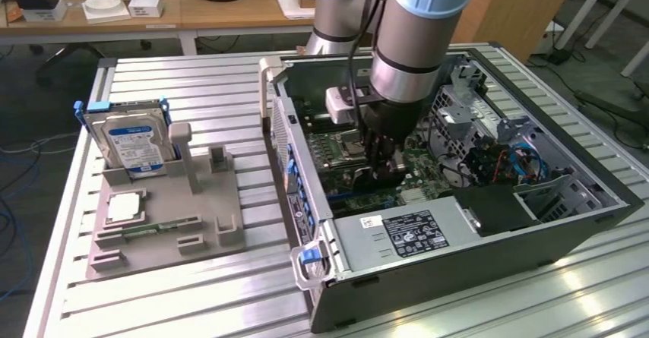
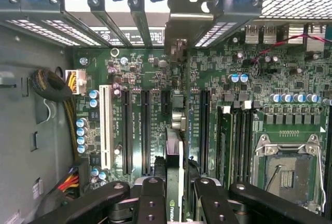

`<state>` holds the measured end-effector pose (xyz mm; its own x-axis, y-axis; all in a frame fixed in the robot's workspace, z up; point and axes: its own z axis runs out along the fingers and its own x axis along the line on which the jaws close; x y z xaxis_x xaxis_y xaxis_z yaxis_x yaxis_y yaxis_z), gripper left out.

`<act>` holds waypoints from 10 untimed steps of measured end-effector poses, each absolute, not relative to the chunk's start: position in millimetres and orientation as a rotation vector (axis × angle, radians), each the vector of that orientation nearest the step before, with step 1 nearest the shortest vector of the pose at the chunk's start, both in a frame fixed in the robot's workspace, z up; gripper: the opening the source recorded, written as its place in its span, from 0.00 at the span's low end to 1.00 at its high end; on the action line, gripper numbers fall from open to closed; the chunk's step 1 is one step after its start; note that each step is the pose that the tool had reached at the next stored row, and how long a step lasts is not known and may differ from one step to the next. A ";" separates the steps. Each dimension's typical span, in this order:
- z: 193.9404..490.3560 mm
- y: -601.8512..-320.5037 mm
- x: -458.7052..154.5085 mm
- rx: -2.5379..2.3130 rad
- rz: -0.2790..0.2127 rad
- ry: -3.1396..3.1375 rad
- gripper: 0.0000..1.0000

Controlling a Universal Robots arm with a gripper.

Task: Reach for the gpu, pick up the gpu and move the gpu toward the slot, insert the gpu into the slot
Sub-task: 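Insert the gpu into the slot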

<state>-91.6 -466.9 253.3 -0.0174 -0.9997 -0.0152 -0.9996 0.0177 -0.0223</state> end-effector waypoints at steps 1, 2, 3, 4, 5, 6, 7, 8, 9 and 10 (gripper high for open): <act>253.2 -466.7 -90.8 -2.184 -0.006 2.223 0.26; 253.2 -466.7 -90.7 -2.185 -0.005 2.223 0.26; 253.2 -466.6 -90.7 -2.185 -0.004 2.224 0.26; 253.2 -466.3 -90.6 -2.185 -0.004 2.224 0.26; 253.2 -465.8 -90.6 -2.185 -0.004 2.224 0.26; 253.2 -465.0 -90.7 -2.185 -0.004 2.224 0.26; 253.1 -464.1 -91.1 -2.185 -0.004 2.224 0.26; 253.1 -463.4 -91.8 -2.185 -0.004 2.224 0.26; 253.0 -463.2 -92.7 -2.185 -0.004 2.224 0.26; 252.8 -463.2 -93.5 -2.185 -0.004 2.224 0.26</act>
<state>-93.5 -463.2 252.8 -0.0175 -0.9997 -0.0153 -0.9997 0.0178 -0.0187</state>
